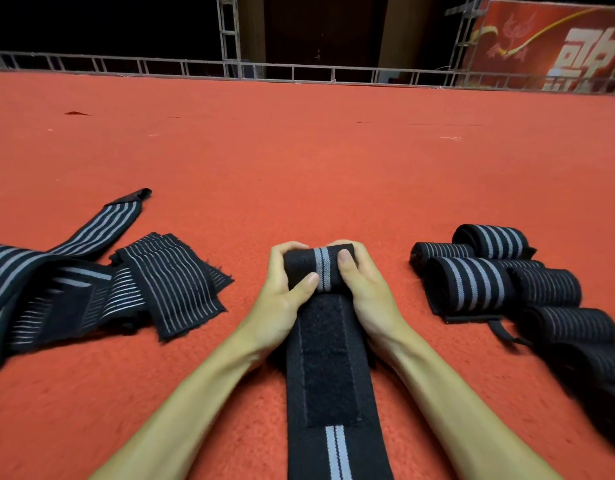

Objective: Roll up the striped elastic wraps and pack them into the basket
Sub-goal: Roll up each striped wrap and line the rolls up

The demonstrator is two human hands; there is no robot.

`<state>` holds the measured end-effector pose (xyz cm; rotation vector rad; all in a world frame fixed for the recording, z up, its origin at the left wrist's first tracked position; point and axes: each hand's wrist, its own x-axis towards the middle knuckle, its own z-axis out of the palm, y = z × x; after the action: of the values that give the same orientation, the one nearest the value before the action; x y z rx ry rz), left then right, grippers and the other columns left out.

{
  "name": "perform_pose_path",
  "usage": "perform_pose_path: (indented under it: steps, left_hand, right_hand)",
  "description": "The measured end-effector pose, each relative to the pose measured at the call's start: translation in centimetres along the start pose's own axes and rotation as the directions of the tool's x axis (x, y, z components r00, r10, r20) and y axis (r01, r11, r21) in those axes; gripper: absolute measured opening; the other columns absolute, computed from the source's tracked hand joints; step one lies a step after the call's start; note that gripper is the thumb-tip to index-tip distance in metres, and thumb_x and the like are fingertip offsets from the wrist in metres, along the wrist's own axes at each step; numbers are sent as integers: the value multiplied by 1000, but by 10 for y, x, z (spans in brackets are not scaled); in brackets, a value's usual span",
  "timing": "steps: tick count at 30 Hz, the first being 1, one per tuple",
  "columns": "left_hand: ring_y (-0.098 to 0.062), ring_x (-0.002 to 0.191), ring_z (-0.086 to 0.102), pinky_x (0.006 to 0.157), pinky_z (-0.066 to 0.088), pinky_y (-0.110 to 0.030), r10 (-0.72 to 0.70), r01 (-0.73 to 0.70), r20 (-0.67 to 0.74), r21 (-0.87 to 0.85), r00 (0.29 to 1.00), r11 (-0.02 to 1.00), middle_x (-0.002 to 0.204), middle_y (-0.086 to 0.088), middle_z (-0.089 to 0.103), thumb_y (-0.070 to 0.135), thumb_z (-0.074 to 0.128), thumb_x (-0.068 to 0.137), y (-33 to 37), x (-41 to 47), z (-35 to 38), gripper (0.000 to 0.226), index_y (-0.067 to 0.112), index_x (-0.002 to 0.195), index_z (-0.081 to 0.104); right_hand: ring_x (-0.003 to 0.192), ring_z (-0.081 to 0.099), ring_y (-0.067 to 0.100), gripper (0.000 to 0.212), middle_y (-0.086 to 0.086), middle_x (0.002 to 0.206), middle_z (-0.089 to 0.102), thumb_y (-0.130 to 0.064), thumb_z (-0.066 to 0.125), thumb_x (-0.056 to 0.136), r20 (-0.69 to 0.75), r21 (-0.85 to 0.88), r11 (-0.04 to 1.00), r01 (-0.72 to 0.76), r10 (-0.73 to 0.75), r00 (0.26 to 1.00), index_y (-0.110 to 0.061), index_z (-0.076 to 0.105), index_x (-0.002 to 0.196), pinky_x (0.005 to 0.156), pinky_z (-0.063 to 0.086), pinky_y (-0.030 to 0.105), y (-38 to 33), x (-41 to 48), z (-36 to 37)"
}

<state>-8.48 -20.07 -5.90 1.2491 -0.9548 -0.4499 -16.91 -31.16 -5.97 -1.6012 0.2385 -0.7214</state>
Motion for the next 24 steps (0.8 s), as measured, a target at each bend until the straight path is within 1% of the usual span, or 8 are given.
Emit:
perform_pose_path:
  steps: [4, 8, 11, 13, 16, 18, 21, 24]
  left_hand:
    - [-3, 82, 51, 75, 43, -17, 98, -97, -6, 49, 995, 994, 89, 15, 57, 3, 60, 76, 2, 2, -9, 35, 24, 102, 51]
    - [-1, 79, 51, 75, 41, -18, 112, -113, 12, 98, 994, 989, 86, 16, 58, -8, 58, 73, 2, 0, -5, 40, 26, 94, 54]
    - [-9, 81, 53, 76, 41, -27, 65, -62, -31, 99, 997, 993, 92, -1, 56, -2, 55, 67, 0, 0, -6, 45, 37, 89, 59]
    - [-8, 76, 56, 70, 45, -21, -7, 6, -4, -45, 1000, 999, 88, 0, 60, -1, 56, 67, 3, -2, -5, 45, 34, 95, 60]
    - [-11, 97, 64, 84, 51, -25, -99, 105, 47, -130, 994, 986, 110, 1, 65, 23, 71, 72, 3, -4, 0, 57, 34, 123, 48]
    - [-11, 111, 62, 94, 50, -31, -163, 165, 24, -154, 986, 974, 126, 0, 58, 45, 73, 66, 1, -3, 1, 73, 41, 130, 39]
    - [-12, 114, 61, 99, 47, -36, -215, 208, -21, -178, 976, 962, 129, 1, 55, 62, 73, 60, -2, -1, 1, 82, 43, 130, 35]
    - [-15, 113, 61, 97, 48, -36, -236, 220, -58, -200, 970, 955, 125, -2, 62, 69, 72, 60, -3, -2, 1, 86, 30, 130, 39]
  right_hand:
    - [91, 54, 17, 35, 4, 96, 62, -54, 54, 81, 6, 125, 991, -46, 46, 999, -24, 65, 95, 88, 41, 40, -3, 0, 2]
    - [83, 56, 12, 64, 2, 88, 62, -75, 49, 74, -34, -13, 990, -138, 137, 990, -16, 63, 95, 85, 46, 40, -7, -1, 5]
    - [60, 53, 2, 39, -7, 75, 58, -59, 53, 88, -9, -70, 974, -217, 217, 976, -21, 58, 89, 56, 44, 21, -8, -2, 4]
    - [62, 53, 1, 25, -6, 77, 59, -42, 56, 92, -39, -26, 981, -192, 191, 981, -17, 59, 91, 58, 42, 19, -7, -1, 2]
    - [80, 62, 6, 21, 0, 93, 67, -30, 61, 90, -67, 67, 988, -141, 145, 987, -14, 61, 103, 74, 50, 22, -7, -2, -1]
    - [88, 64, 9, 24, 5, 104, 68, -29, 65, 89, -63, 102, 988, -120, 127, 990, -18, 60, 110, 80, 52, 25, -6, -2, -1]
    - [98, 65, 22, 40, 11, 111, 68, -39, 74, 75, -53, 187, 978, -96, 108, 993, -29, 61, 111, 90, 52, 40, -4, -1, -1]
    - [96, 63, 20, 46, 7, 105, 68, -35, 77, 71, -52, 143, 989, -31, 39, 998, -30, 60, 113, 84, 52, 37, -1, -2, -5]
